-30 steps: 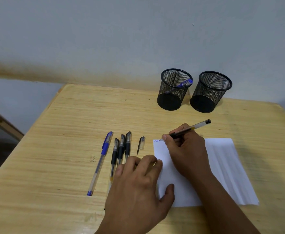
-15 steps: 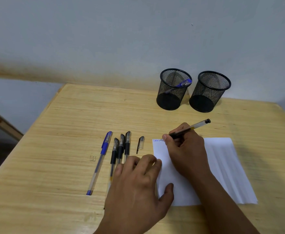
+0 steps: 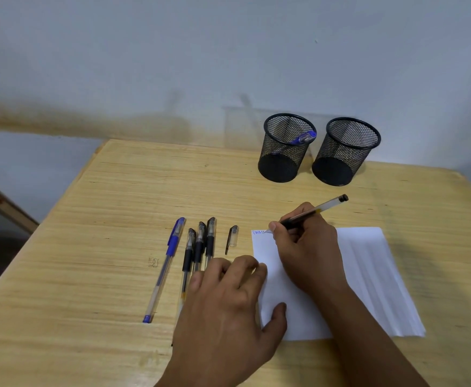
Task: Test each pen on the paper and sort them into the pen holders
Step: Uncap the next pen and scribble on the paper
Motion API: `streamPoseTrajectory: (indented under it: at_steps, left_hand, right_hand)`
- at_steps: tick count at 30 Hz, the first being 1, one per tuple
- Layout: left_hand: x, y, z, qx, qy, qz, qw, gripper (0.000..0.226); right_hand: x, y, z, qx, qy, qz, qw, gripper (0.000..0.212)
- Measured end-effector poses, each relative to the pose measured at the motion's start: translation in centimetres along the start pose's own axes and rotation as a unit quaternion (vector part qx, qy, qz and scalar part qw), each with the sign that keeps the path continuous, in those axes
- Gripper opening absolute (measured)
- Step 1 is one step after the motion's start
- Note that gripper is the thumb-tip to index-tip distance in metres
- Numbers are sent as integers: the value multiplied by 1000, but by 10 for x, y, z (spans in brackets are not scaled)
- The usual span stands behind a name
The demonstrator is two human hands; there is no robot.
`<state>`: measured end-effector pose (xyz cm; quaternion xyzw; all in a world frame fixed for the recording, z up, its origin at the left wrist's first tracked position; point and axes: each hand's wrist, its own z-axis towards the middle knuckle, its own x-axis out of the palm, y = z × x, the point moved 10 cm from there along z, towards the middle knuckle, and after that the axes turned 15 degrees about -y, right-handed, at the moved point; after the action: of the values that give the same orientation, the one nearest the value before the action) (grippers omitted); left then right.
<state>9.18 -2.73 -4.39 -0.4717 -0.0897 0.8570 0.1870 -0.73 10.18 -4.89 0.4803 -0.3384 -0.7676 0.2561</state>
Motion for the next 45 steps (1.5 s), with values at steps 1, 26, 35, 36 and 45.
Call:
streamPoseTrajectory:
  at_steps: [1, 26, 35, 36, 45]
  left_hand:
    - [0, 0, 0, 0, 2, 0, 1000, 49]
    - [-1, 1, -2, 1, 2, -4, 1000, 48]
    - [-2, 0, -1, 2, 1, -1, 1000, 48]
    - [-2, 0, -1, 1, 1, 0, 1000, 48]
    - [-2, 0, -2, 6, -12, -6, 1000, 48]
  right_hand:
    - [0, 0, 0, 1, -1, -2, 1000, 14]
    - [-2, -3, -1, 16, -2, -18, 1000, 12]
    - [-2, 0, -2, 6, -5, -15, 1000, 14]
    - [-2, 1, -2, 1, -6, -14, 1000, 15]
    - [-6, -5, 1, 11, -26, 17, 999, 15]
